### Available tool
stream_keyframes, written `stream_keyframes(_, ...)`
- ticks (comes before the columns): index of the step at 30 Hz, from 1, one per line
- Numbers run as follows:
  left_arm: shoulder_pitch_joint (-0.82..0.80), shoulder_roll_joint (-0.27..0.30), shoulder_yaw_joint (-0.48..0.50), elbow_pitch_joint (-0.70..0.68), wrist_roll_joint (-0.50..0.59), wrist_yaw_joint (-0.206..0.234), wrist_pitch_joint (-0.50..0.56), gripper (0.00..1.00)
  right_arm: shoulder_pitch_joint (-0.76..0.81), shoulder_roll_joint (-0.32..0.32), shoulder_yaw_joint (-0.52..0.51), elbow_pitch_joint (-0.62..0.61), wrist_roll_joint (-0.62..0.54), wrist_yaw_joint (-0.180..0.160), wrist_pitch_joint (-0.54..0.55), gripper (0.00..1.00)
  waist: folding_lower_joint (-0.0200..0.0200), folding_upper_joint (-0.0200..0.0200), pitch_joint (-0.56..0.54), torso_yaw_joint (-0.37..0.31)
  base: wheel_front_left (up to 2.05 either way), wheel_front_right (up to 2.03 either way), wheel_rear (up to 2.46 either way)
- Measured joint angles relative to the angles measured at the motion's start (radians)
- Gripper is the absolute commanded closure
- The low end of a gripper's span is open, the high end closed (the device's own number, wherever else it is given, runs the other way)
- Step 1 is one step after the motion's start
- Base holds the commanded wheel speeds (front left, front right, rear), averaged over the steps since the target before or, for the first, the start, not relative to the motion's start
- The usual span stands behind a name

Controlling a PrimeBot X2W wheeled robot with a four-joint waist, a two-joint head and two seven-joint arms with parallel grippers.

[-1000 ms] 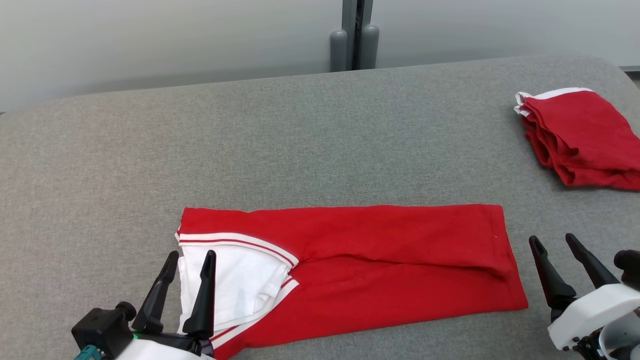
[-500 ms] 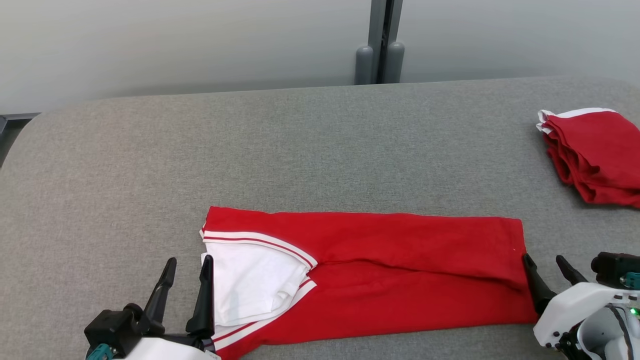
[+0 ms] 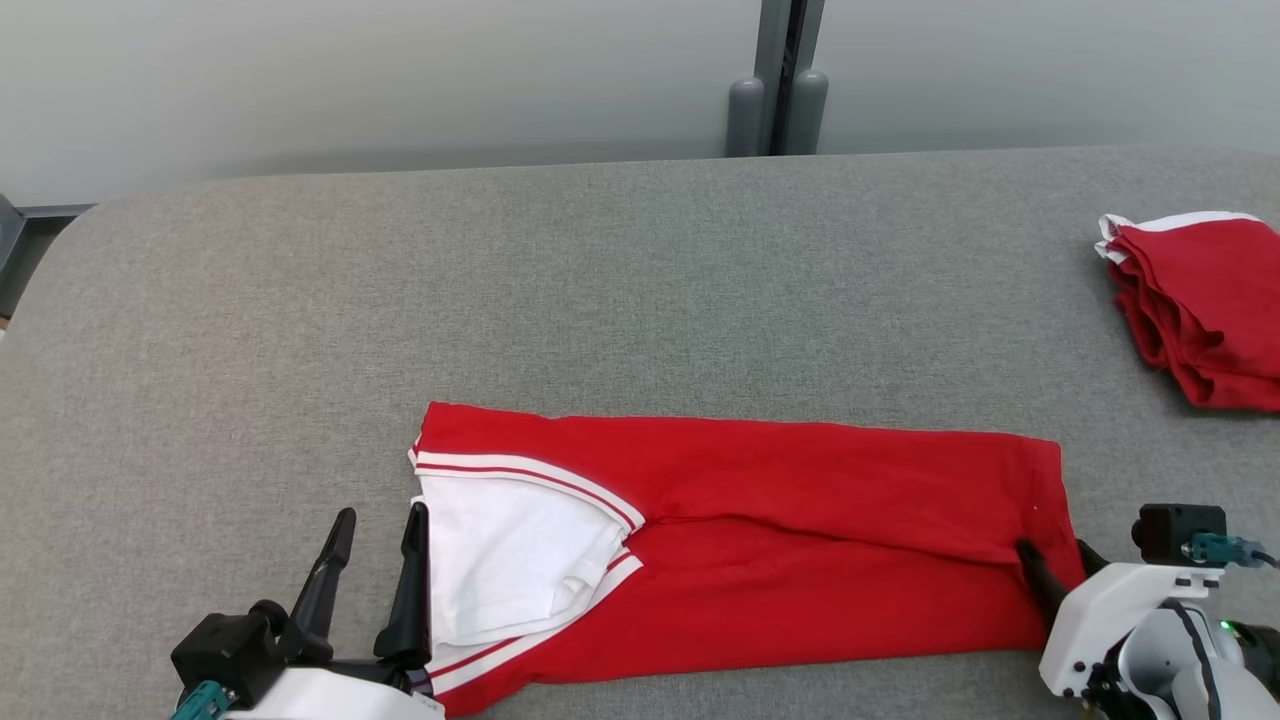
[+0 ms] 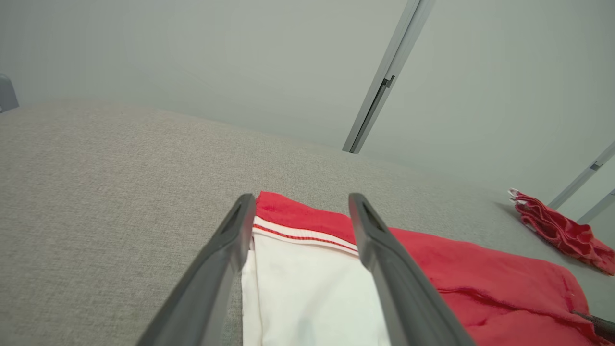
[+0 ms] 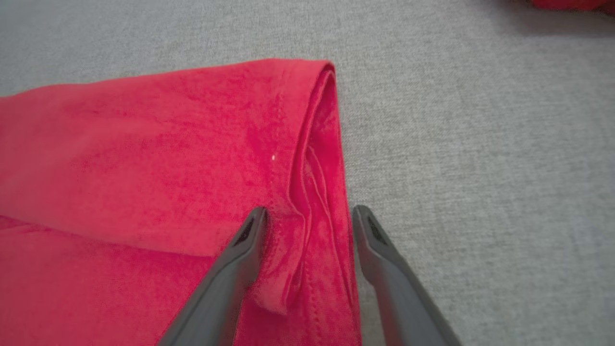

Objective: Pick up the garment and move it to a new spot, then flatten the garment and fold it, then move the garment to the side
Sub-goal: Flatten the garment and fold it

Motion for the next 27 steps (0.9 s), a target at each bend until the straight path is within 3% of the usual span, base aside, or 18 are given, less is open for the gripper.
stream_keyframes(1, -0.001, -0.003, 0.004, 0.006, 0.001, -0.002, -0.001, 0.00, -0.009, -0.001, 0.011, 0.008, 0.003, 0.000, 0.001, 0.54, 0.0000, 0.0000, 0.003, -0.003, 0.00, 0.00, 0.00)
stream_keyframes(4, -0.004, -0.008, 0.007, 0.008, 0.004, -0.005, -0.001, 0.00, -0.023, -0.001, 0.025, 0.017, 0.009, 0.000, 0.010, 0.71, 0.0000, 0.0000, 0.005, -0.006, 0.00, 0.00, 0.00)
stream_keyframes(6, -0.010, -0.012, 0.011, 0.008, 0.008, -0.009, -0.001, 0.00, -0.039, 0.002, 0.043, 0.025, 0.022, 0.000, 0.021, 1.00, 0.0000, 0.0000, 0.008, -0.011, 0.00, 0.00, 0.00)
stream_keyframes(15, -0.010, -0.016, 0.030, 0.004, 0.019, -0.014, -0.002, 0.00, -0.091, -0.045, 0.072, -0.012, 0.100, 0.000, 0.036, 1.00, 0.0000, 0.0000, 0.018, -0.036, 0.00, 0.00, 0.00)
stream_keyframes(21, -0.011, -0.019, 0.035, -0.002, 0.032, -0.022, -0.002, 0.00, -0.075, -0.169, 0.039, -0.075, 0.125, 0.000, 0.070, 1.00, 0.0000, 0.0000, 0.024, -0.057, 0.00, 0.00, 0.00)
stream_keyframes(27, -0.011, -0.022, 0.042, -0.003, 0.038, -0.024, -0.002, 0.00, -0.015, -0.209, -0.010, -0.171, 0.178, 0.000, 0.100, 1.00, 0.0000, 0.0000, 0.026, -0.077, 0.00, 0.00, 0.00)
